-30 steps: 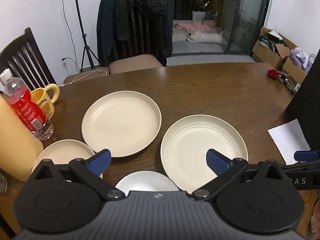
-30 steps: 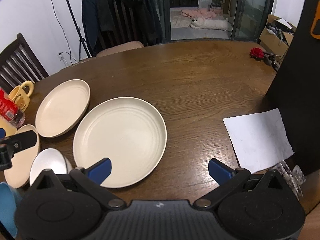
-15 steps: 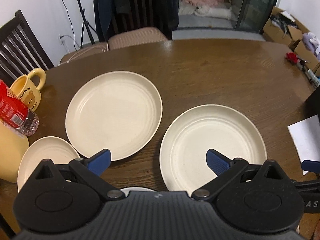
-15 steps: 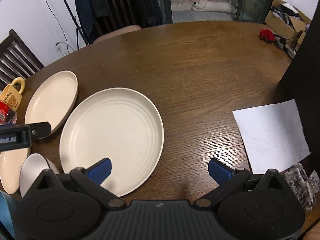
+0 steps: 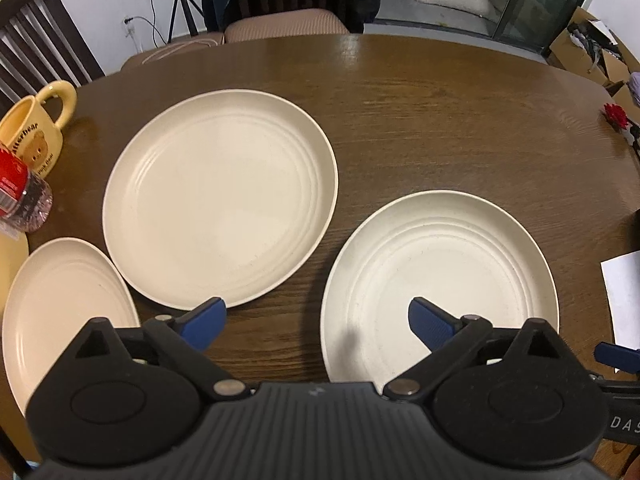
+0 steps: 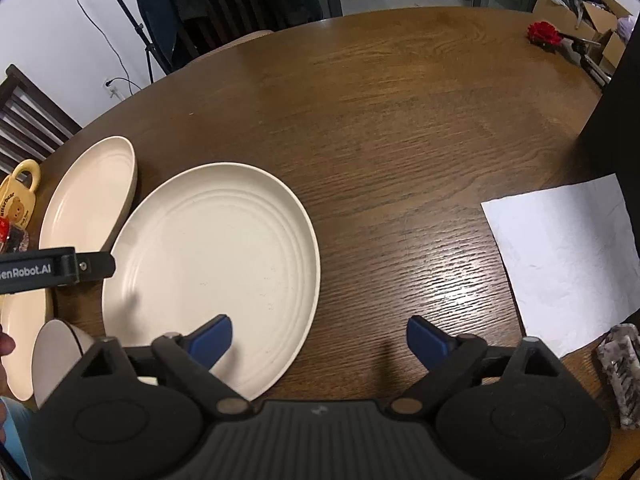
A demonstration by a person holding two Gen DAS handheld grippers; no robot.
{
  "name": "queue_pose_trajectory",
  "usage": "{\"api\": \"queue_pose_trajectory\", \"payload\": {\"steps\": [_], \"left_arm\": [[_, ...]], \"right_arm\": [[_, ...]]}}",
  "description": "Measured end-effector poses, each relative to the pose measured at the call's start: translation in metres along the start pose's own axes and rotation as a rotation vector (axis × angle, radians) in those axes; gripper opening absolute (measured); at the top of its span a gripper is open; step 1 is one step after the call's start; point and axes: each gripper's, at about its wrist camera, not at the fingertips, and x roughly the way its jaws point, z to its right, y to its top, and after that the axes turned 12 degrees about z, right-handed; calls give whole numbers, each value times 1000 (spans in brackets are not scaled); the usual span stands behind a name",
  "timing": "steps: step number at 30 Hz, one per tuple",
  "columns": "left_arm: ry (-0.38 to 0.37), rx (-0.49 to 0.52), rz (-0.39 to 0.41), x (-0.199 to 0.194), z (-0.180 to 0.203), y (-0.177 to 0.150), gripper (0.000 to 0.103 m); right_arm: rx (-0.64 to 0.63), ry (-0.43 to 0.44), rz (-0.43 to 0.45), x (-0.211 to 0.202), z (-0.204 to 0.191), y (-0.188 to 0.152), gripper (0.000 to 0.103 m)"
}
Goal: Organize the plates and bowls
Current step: 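Close the right gripper on a cream plate rim while the left gripper grasps another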
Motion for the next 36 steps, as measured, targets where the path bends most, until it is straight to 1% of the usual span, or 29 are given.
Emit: {"api": "queue_pose_trajectory", "payload": {"steps": [2, 4, 6, 7, 12, 14, 16, 18, 20, 22, 24, 27, 29, 31, 32, 34, 36], "left_arm": [[-4, -3, -11, 2, 2, 0, 92], [6, -10, -19, 5, 3, 0, 91], [6, -22, -25, 8, 2, 0, 85], [6, -27, -29, 9, 2, 0, 84], [17, -34, -43, 15, 5, -2, 76], [13, -40, -51, 18, 5, -2, 71], [16, -41, -57, 21, 6, -3, 67], [16, -45, -63, 24, 6, -3, 61], [19, -45, -68, 25, 8, -4, 58], [19, -45, -70, 27, 8, -3, 55], [20, -44, -74, 29, 8, -3, 48], [19, -48, -81, 31, 8, -3, 41], [17, -49, -84, 31, 7, -2, 36], [12, -52, -82, 30, 6, -2, 35], [13, -50, -81, 30, 7, -3, 35], [10, -53, -77, 30, 7, -3, 32], [4, -57, -74, 30, 7, -2, 25]], "right_arm": [[5, 2, -4, 2, 1, 0, 89], [13, 2, -6, 5, 3, 1, 86], [24, 8, -8, 8, 5, 1, 81], [27, 11, -9, 9, 6, 1, 77], [51, 26, -14, 17, 10, 2, 71], [60, 35, -16, 19, 11, 2, 66], [70, 46, -20, 22, 14, 3, 58], [77, 52, -24, 25, 15, 4, 53], [85, 56, -24, 27, 17, 4, 51], [94, 65, -26, 29, 18, 4, 43], [99, 69, -32, 32, 19, 5, 38], [107, 76, -29, 34, 20, 5, 33], [114, 80, -30, 35, 21, 5, 28], [122, 84, -30, 36, 22, 5, 22], [128, 88, -30, 36, 23, 5, 21], [137, 97, -29, 36, 24, 4, 20], [148, 108, -30, 36, 25, 3, 17]]}}
